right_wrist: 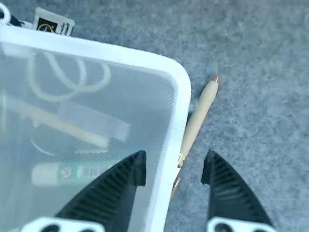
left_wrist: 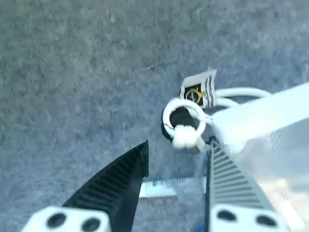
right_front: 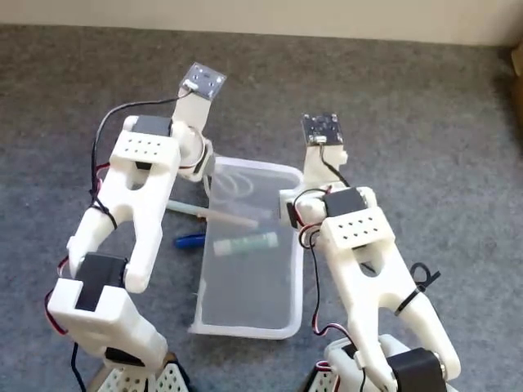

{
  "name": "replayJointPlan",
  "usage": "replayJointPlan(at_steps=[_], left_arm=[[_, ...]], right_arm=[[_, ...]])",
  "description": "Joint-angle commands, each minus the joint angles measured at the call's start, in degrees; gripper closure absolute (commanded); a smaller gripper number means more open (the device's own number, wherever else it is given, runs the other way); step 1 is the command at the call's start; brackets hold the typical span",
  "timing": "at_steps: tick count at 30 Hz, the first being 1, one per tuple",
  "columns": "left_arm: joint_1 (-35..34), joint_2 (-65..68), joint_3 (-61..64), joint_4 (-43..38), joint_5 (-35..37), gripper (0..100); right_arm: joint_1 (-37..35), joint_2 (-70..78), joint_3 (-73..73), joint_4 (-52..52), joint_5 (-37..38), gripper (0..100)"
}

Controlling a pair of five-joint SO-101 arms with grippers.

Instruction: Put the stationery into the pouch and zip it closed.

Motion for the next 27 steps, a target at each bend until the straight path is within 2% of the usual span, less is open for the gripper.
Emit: replayJointPlan(at_steps=[1, 7, 14, 27], left_arm=[[2.77, -2.86, -2.77, -3.96, 0.97, 80], [3.21, 1.19, -5.23, -4.57, 1.14, 80], [-0.84, 10.77, -10.51, -4.84, 1.14, 80], [0.48, 26.24, -25.01, -4.48, 1.32, 82]], right_arm=[[0.75, -0.66, -0.22, -1.1, -0.79, 80.7], [0.75, -0.57, -0.22, -1.63, -0.79, 80.7], [0.75, -0.57, -0.04, -2.51, -0.79, 80.7], [0.75, -0.57, -0.04, -2.59, -0.79, 80.7]])
